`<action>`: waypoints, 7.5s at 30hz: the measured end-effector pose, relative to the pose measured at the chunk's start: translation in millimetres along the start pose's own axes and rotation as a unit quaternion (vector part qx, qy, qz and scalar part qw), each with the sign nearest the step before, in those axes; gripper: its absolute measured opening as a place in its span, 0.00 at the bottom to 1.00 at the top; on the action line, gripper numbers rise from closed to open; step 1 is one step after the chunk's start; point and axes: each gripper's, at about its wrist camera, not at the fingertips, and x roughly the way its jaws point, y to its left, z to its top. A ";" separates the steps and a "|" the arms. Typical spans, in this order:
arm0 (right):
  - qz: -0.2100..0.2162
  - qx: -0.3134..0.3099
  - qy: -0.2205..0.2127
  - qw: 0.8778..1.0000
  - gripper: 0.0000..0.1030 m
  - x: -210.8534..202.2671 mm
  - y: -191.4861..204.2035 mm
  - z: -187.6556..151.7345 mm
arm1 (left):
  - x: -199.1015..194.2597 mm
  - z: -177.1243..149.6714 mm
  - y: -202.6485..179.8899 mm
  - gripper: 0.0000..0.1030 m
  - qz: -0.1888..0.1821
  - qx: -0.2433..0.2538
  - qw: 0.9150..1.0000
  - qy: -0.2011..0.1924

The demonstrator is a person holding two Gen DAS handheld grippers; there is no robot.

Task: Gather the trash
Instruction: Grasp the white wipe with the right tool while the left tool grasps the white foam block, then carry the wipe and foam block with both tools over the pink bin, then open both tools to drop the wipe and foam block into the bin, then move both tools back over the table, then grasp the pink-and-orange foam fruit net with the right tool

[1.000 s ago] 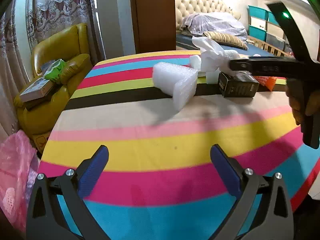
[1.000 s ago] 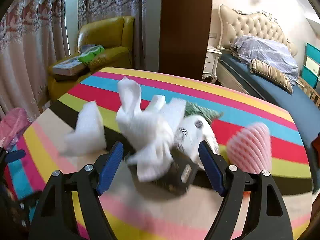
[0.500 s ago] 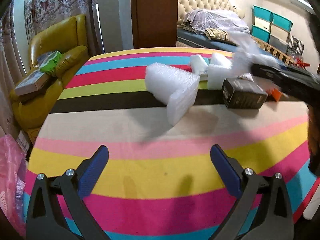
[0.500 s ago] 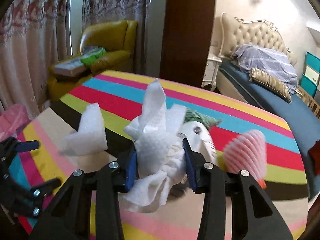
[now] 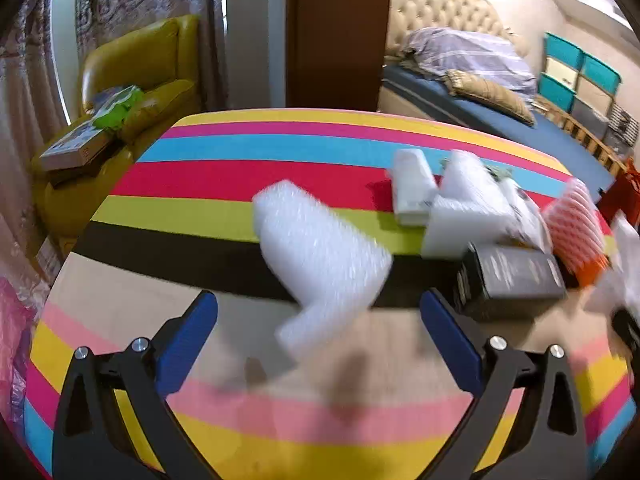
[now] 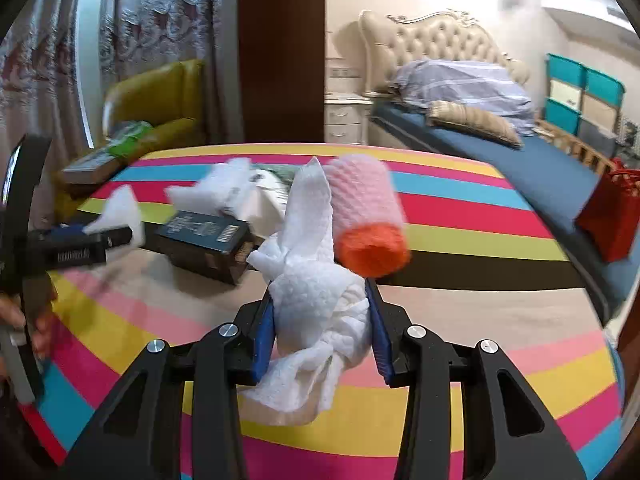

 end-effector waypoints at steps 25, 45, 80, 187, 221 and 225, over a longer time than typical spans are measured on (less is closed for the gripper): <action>-0.008 0.023 0.029 0.999 0.39 14.7 -7.0 1.1 | 38.1 13.4 -1.4 0.56 0.002 -0.016 0.999 0.032; -0.005 0.028 0.028 0.999 0.39 19.2 -8.2 -0.7 | -8.8 -31.8 15.4 0.55 -0.051 0.006 0.999 0.015; 0.067 -0.069 0.038 0.995 0.39 -32.7 70.9 -47.4 | -111.1 -139.4 35.7 0.55 -0.034 0.094 0.994 -0.042; 0.308 -0.227 -0.022 0.923 0.79 -31.1 354.9 82.9 | -214.4 -157.3 326.9 0.96 0.176 -0.075 0.978 -0.088; 0.011 0.003 0.065 0.998 0.81 112.9 -39.2 75.8 | -45.6 -68.1 -48.5 0.95 -0.090 0.089 0.992 0.013; 0.034 0.004 0.066 0.997 0.43 107.2 -40.7 69.5 | -42.3 -65.5 -58.2 0.95 -0.094 0.080 0.992 0.015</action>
